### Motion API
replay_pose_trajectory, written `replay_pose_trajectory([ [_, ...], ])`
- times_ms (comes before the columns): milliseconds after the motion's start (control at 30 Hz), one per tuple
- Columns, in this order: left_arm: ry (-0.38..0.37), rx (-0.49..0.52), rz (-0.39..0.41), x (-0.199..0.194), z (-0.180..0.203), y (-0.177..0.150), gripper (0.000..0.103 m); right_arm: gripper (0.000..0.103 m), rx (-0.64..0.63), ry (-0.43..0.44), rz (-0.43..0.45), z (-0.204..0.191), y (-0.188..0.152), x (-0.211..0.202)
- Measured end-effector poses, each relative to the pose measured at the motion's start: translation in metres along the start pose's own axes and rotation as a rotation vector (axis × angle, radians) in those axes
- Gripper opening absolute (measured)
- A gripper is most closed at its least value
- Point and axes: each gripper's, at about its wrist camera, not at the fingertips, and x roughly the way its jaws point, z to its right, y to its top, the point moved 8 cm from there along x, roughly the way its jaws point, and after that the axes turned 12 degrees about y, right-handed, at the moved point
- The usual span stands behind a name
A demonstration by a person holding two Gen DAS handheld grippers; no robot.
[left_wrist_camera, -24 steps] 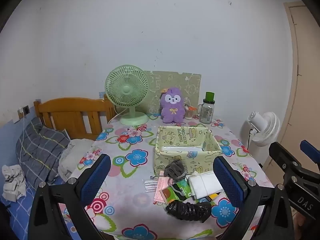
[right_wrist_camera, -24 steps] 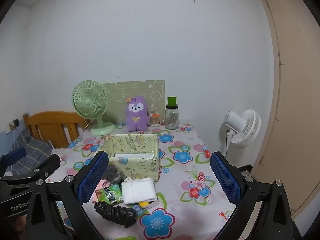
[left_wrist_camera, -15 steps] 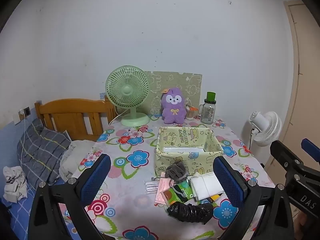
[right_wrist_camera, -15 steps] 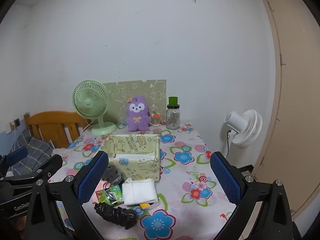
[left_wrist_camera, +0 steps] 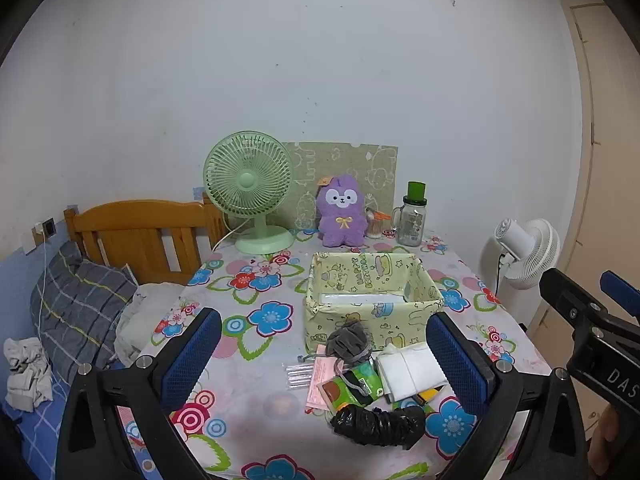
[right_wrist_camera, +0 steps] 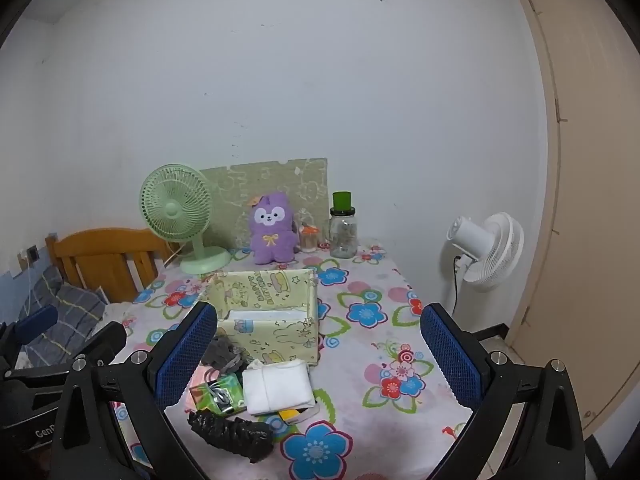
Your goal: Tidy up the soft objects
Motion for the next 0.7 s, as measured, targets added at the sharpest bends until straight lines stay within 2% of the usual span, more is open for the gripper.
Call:
replay_pose_trajectory([
  [233,-0.011,0.0,0.016,-0.0002,0.0011,0.0029,0.103,0.103,0.004,-0.002,-0.003,0.001,-0.0018,0.0021],
  [700,0.003,-0.015,-0.01,0.0067,-0.0043,0.003,0.103,0.103,0.006,0.001,-0.004,-0.0002,0.002,0.0041],
])
